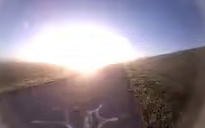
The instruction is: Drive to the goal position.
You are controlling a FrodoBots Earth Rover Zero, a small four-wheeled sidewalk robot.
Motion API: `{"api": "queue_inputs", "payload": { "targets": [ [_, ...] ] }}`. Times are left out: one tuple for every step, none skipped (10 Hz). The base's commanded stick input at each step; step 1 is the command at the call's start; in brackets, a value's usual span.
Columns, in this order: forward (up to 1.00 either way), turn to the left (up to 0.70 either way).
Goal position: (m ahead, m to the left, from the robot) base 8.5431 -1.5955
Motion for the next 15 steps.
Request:
{"api": "queue_inputs", "payload": {
  "targets": [
    [1.00,0.00],
    [1.00,0.00],
    [1.00,0.00],
    [1.00,0.00],
    [1.00,0.00],
    [1.00,0.00],
    [1.00,0.00],
    [1.00,0.00],
    [1.00,0.00],
    [1.00,0.00],
    [1.00,0.00],
    [1.00,0.00],
    [1.00,0.00],
    [1.00,0.00],
    [1.00,0.00]
  ]
}}
